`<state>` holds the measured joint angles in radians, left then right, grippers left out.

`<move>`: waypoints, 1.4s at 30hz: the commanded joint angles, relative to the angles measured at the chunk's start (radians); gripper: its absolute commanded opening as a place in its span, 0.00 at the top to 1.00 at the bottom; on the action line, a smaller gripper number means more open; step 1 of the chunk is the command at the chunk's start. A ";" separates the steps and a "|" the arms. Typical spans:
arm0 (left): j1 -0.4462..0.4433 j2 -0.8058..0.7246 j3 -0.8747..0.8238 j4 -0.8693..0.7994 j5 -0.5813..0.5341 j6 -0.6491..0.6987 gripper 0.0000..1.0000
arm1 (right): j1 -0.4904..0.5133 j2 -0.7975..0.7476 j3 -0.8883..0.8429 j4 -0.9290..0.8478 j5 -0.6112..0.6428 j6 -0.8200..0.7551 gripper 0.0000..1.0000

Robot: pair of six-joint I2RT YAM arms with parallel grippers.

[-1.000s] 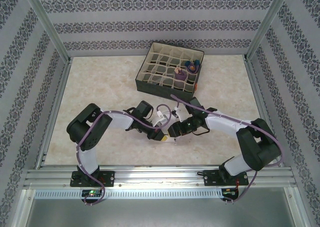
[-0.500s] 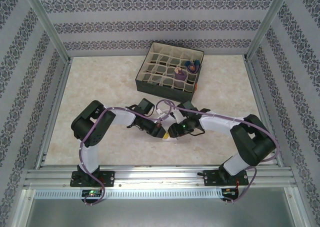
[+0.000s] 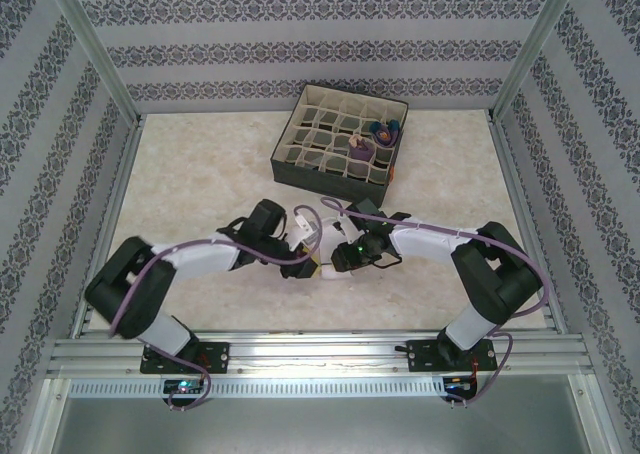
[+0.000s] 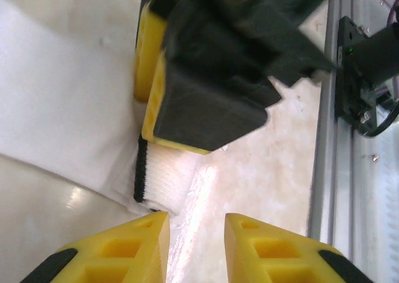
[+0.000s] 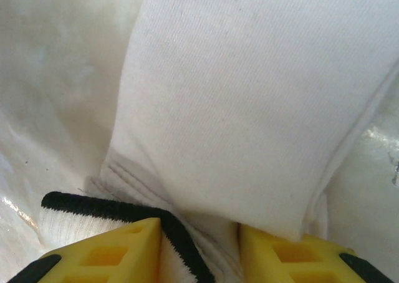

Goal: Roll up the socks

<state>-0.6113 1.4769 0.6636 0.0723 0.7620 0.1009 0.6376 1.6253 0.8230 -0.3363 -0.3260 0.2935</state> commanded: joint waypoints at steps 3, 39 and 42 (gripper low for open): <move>-0.149 -0.161 -0.153 0.230 -0.329 0.443 0.56 | 0.008 0.064 -0.044 -0.057 0.072 0.013 0.64; -0.339 0.199 -0.111 0.379 -0.668 0.540 1.00 | -0.033 0.050 -0.041 -0.070 -0.166 -0.005 0.70; -0.315 0.161 -0.083 0.227 -0.519 0.488 1.00 | -0.070 -0.034 -0.070 -0.033 -0.158 0.030 0.52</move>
<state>-0.9367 1.6478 0.5476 0.5053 0.1047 0.6659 0.5739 1.6241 0.8062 -0.3164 -0.4255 0.3134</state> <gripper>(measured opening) 0.053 0.452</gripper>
